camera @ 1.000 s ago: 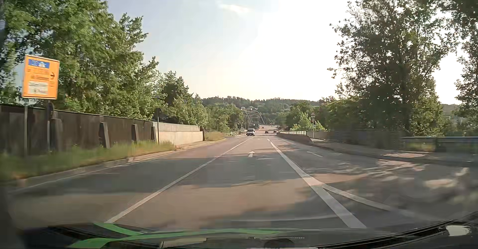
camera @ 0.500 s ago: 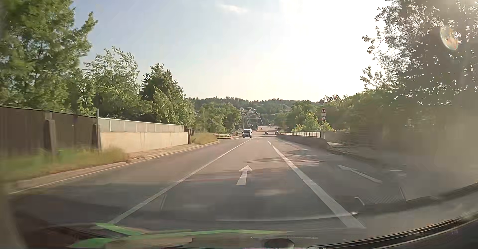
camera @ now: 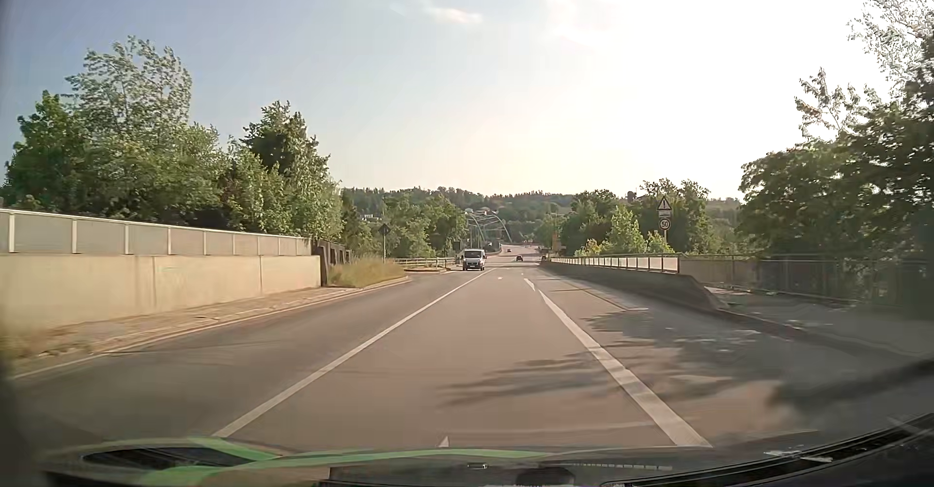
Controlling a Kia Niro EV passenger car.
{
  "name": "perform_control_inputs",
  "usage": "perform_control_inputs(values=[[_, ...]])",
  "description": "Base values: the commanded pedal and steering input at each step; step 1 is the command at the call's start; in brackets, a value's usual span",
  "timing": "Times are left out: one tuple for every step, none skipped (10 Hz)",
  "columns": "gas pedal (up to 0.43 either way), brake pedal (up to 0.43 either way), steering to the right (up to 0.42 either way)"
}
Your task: Follow the waypoints while adhering to traffic rules and regulations
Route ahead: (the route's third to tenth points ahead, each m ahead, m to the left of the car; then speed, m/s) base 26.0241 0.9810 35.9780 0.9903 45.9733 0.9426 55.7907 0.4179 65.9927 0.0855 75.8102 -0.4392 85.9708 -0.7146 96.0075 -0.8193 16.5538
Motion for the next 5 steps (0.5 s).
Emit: perform_control_inputs(values=[[0.067,0.0,0.003],[0.079,0.0,0.003],[0.079,0.0,0.002],[0.079,0.0,0.003],[0.079,0.0,0.002]])
